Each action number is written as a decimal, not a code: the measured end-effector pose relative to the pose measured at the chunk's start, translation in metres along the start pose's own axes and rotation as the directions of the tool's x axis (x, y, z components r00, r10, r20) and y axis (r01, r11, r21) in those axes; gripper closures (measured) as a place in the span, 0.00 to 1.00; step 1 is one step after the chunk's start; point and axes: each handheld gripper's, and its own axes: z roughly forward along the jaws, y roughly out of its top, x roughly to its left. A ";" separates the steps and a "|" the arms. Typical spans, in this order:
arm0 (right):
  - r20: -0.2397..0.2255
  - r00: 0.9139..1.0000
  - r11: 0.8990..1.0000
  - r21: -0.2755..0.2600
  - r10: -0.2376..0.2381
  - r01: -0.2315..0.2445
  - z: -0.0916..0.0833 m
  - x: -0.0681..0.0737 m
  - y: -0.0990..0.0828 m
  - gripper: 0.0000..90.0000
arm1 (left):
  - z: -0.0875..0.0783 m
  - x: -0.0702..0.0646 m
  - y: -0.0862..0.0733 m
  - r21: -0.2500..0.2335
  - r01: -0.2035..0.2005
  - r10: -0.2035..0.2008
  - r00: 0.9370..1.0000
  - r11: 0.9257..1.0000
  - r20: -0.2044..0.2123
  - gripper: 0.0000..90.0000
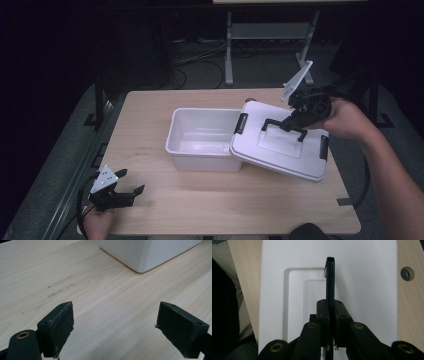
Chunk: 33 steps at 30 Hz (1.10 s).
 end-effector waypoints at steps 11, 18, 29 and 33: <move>-0.020 0.998 0.998 0.002 -0.065 0.065 0.013 0.002 0.037 0.94 | 0.001 -0.001 0.001 0.002 -0.007 0.007 1.000 1.000 0.004 0.15; -0.033 0.995 0.996 -0.002 -0.093 0.093 0.021 0.002 0.056 0.94 | 0.000 0.000 0.000 0.000 -0.005 0.005 1.000 1.000 0.003 0.15; -0.056 0.989 0.991 -0.017 -0.136 0.135 0.033 0.003 0.085 0.94 | -0.002 0.001 0.000 -0.003 -0.001 0.001 1.000 1.000 0.004 0.15; -0.061 0.987 0.989 -0.019 -0.146 0.145 0.037 0.003 0.094 0.94 | -0.002 0.001 0.000 -0.002 -0.001 0.001 1.000 1.000 0.003 0.15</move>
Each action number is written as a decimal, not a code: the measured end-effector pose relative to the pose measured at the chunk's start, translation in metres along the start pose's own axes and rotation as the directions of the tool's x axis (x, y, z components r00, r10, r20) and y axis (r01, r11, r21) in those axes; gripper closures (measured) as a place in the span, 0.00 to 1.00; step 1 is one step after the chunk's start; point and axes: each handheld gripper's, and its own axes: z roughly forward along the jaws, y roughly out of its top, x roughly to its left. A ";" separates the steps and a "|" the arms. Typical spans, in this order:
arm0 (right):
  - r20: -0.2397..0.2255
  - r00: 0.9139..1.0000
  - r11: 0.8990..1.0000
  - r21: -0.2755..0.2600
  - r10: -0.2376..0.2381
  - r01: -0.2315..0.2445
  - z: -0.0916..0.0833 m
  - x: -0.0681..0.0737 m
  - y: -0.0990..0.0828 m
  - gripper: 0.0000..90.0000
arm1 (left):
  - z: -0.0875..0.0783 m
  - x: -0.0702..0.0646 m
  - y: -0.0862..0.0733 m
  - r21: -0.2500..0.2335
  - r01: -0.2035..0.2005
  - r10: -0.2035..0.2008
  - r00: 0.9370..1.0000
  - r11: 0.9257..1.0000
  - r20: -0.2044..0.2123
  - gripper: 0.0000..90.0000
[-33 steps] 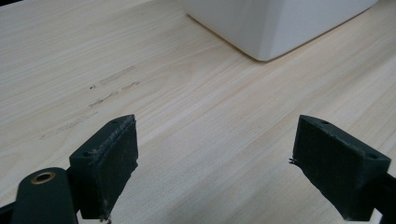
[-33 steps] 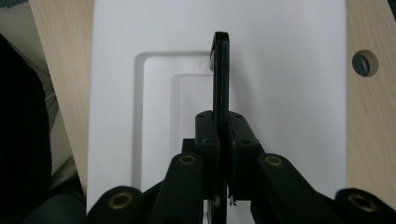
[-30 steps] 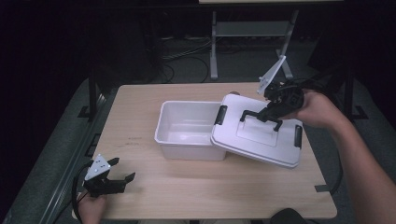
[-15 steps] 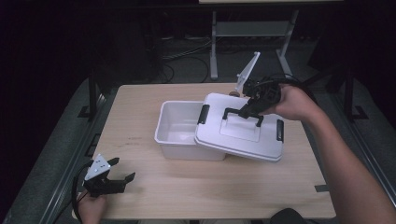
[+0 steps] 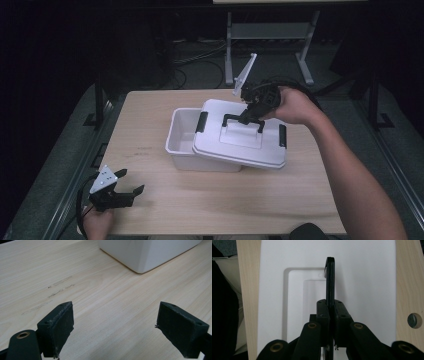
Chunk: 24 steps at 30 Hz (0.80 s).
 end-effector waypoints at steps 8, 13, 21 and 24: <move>-0.018 0.999 1.000 -0.013 -0.027 0.026 0.008 -0.004 0.019 0.94 | 0.000 -0.001 0.000 0.002 -0.002 0.002 1.000 1.000 0.000 0.15; -0.026 0.999 0.999 -0.014 -0.041 0.041 0.014 -0.007 0.029 0.94 | 0.000 0.000 0.000 0.000 -0.002 0.002 1.000 1.000 0.001 0.15; -0.040 0.997 0.998 -0.005 -0.060 0.060 0.024 -0.011 0.045 0.94 | 0.000 0.000 0.000 0.000 -0.001 0.001 1.000 1.000 0.002 0.15; -0.045 0.997 0.998 0.003 -0.065 0.065 0.028 -0.012 0.051 0.94 | 0.000 0.000 0.000 -0.001 -0.001 0.001 1.000 1.000 0.003 0.15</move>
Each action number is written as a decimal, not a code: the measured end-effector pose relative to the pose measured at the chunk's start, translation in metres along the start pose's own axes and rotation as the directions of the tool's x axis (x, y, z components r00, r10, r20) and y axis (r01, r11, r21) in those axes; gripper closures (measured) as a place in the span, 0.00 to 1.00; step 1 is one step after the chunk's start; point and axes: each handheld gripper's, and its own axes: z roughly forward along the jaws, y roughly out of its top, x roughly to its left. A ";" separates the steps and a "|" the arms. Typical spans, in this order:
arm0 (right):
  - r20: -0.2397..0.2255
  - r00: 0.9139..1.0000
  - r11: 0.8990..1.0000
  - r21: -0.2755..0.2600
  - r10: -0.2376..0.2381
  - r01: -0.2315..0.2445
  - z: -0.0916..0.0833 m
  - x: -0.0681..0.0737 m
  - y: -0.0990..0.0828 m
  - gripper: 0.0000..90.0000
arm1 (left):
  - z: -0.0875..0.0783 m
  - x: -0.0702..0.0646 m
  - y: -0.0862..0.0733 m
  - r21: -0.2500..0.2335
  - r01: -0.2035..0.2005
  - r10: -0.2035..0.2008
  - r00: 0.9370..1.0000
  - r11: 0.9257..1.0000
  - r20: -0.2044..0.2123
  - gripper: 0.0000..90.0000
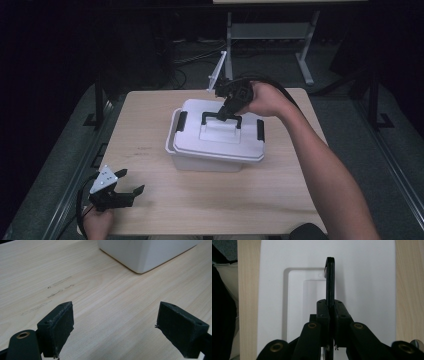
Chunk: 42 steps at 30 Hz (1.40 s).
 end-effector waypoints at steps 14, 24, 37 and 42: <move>-0.017 1.000 0.999 0.026 -0.025 0.025 0.017 -0.008 0.028 0.94 | -0.001 0.000 0.000 -0.004 0.002 -0.002 1.000 1.000 0.000 0.15; -0.030 0.999 0.999 0.042 -0.026 0.027 0.033 -0.019 0.036 0.94 | -0.002 0.002 -0.001 -0.010 0.012 -0.013 1.000 1.000 -0.003 0.15; -0.036 0.999 0.998 0.063 -0.016 0.018 0.048 -0.030 0.036 0.94 | -0.003 0.003 -0.002 -0.013 0.018 -0.018 1.000 1.000 -0.008 0.15; -0.044 0.999 0.998 0.059 -0.009 0.012 0.050 -0.032 0.036 0.94 | -0.003 0.003 -0.002 -0.014 0.019 -0.019 1.000 1.000 -0.009 0.15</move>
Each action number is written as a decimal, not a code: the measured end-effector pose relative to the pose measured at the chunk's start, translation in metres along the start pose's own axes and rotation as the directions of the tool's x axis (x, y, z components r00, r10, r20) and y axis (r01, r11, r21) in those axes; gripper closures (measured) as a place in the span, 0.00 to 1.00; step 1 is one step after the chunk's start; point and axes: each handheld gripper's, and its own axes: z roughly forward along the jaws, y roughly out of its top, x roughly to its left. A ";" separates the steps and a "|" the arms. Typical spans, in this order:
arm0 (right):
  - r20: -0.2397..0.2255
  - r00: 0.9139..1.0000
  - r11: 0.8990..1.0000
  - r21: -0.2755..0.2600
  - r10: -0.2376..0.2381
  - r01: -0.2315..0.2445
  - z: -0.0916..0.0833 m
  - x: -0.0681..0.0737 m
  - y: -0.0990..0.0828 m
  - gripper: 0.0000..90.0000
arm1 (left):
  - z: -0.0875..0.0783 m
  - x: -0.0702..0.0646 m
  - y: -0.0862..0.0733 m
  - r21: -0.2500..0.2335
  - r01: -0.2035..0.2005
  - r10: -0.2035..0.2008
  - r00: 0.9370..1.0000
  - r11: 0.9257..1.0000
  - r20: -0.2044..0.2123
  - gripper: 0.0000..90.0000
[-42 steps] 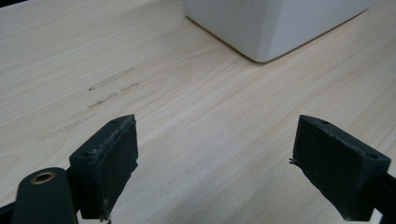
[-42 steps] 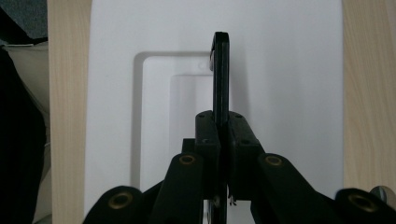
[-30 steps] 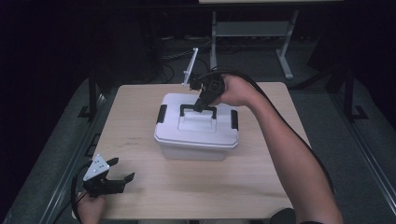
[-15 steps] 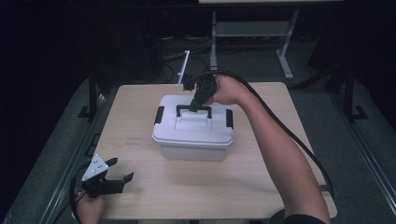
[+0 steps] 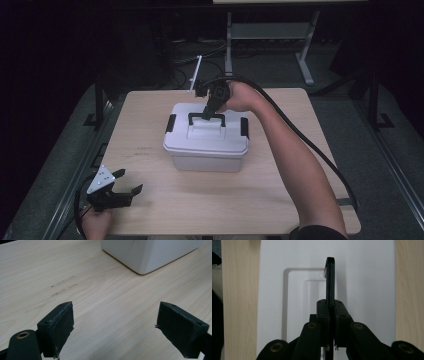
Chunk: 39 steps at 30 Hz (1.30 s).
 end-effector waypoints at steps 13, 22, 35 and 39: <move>-0.008 1.000 1.000 0.005 -0.001 0.001 0.005 -0.004 -0.002 0.94 | 0.000 0.000 0.000 0.001 0.003 -0.003 1.000 1.000 0.000 0.15; -0.016 1.000 1.000 0.008 0.000 0.000 0.010 -0.005 -0.001 0.94 | 0.000 0.001 -0.001 0.001 0.003 -0.003 1.000 1.000 0.001 0.15; -0.004 0.999 0.999 -0.034 0.041 -0.041 0.002 -0.005 -0.010 0.82 | -0.001 0.000 -0.001 0.002 0.004 -0.004 1.000 1.000 -0.001 0.15; 0.013 0.999 0.997 -0.051 0.051 -0.051 -0.005 -0.005 -0.015 0.80 | 0.000 -0.001 -0.001 0.002 0.002 -0.002 1.000 1.000 0.001 0.15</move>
